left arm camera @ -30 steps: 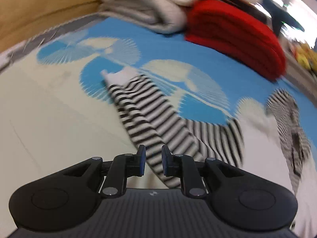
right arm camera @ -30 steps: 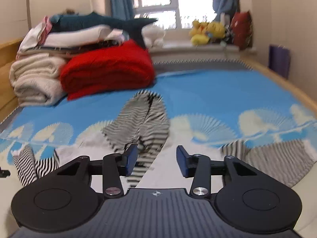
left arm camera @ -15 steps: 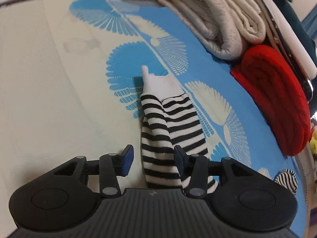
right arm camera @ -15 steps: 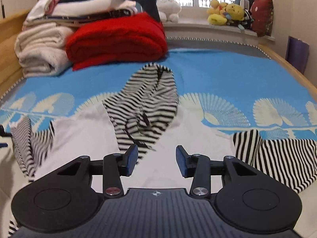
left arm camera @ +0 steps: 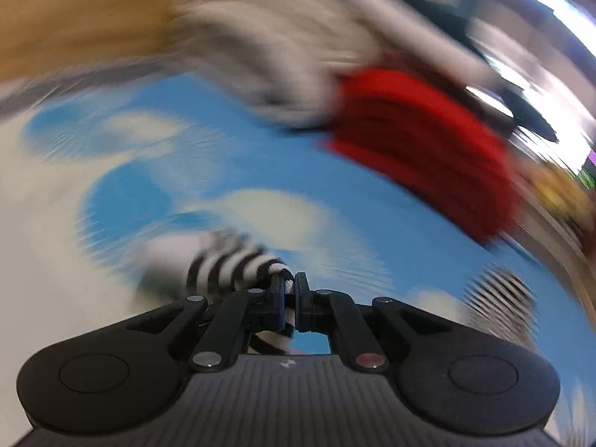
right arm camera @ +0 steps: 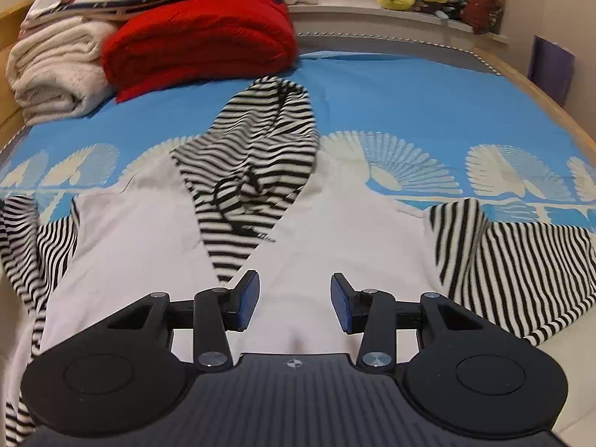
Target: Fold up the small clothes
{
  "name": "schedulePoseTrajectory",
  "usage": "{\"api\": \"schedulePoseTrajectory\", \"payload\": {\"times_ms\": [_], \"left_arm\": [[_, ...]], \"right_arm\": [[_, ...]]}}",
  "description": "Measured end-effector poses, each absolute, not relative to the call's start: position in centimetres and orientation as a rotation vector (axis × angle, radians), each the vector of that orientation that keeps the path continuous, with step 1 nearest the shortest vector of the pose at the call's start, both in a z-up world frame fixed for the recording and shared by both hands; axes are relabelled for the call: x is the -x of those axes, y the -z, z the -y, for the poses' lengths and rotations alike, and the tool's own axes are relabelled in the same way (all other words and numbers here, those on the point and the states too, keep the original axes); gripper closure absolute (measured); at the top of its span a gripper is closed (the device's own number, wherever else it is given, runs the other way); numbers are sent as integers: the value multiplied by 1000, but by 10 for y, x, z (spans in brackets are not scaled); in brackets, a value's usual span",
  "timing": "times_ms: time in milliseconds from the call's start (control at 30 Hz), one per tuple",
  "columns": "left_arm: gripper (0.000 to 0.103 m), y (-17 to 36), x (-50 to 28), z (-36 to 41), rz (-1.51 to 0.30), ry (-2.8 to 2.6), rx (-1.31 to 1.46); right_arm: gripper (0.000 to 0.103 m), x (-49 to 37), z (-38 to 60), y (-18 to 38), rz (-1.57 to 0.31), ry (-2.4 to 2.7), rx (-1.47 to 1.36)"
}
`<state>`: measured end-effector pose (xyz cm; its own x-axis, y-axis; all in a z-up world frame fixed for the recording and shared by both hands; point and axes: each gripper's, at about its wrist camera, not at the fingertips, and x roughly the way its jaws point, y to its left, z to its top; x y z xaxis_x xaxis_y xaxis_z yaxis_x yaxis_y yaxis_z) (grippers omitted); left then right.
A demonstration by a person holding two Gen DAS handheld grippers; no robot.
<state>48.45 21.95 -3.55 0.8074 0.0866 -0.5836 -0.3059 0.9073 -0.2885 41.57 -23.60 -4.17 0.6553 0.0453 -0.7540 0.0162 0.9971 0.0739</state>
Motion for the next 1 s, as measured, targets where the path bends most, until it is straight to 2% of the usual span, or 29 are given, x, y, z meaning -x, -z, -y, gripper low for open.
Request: {"api": "schedulePoseTrajectory", "payload": {"times_ms": [133, 200, 267, 333, 433, 500, 567, 733, 867, 1000], "left_arm": [[99, -4, -455, -89, -593, 194, 208], [98, -5, -441, -34, -680, 367, 149], [83, 4, -426, 16, -843, 513, 73], [78, 6, -413, 37, -941, 536, 9], [77, -2, -414, 19, -995, 404, 89], [76, -9, -421, -4, -964, 281, 162], [69, -4, -425, -24, -911, 173, 189], [69, 38, -456, -50, -1012, -76, 123], [69, 37, -478, -66, -987, -83, 151], [69, 41, -490, -82, -996, -85, 179]], "right_arm": [[60, -419, 260, 37, -847, 51, -164], [77, -421, 275, 36, -850, 76, -240], [78, -422, 290, 37, -860, 102, -316], [78, -423, 305, 38, -865, 142, -382], [76, -421, 326, 43, -883, 191, -487], [76, -421, 335, 49, -901, 203, -552], [75, -420, 339, 54, -920, 220, -598], [74, -428, 339, 82, -1014, 228, -675], [69, -437, 333, 109, -1084, 257, -688], [68, -443, 329, 134, -1121, 294, -705]]}}
